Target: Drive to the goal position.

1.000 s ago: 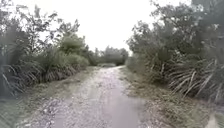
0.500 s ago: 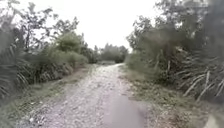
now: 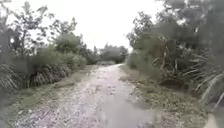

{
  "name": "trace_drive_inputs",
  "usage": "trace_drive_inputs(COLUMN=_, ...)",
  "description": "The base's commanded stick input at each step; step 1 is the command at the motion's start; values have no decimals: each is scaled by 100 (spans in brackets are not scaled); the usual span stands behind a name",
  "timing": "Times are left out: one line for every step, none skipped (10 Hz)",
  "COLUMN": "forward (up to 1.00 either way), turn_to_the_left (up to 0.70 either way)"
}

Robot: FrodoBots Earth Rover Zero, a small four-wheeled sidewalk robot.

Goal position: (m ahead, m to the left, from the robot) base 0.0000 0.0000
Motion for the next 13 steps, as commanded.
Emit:
trace_drive_inputs(forward=50, turn_to_the_left=0)
trace_drive_inputs(forward=50, turn_to_the_left=0)
trace_drive_inputs(forward=50, turn_to_the_left=0)
trace_drive_inputs(forward=50, turn_to_the_left=0)
trace_drive_inputs(forward=50, turn_to_the_left=0)
trace_drive_inputs(forward=50, turn_to_the_left=0)
trace_drive_inputs(forward=50, turn_to_the_left=0)
trace_drive_inputs(forward=50, turn_to_the_left=0)
trace_drive_inputs(forward=50, turn_to_the_left=0)
trace_drive_inputs(forward=50, turn_to_the_left=0)
trace_drive_inputs(forward=50, turn_to_the_left=0)
trace_drive_inputs(forward=50, turn_to_the_left=2)
trace_drive_inputs(forward=50, turn_to_the_left=23)
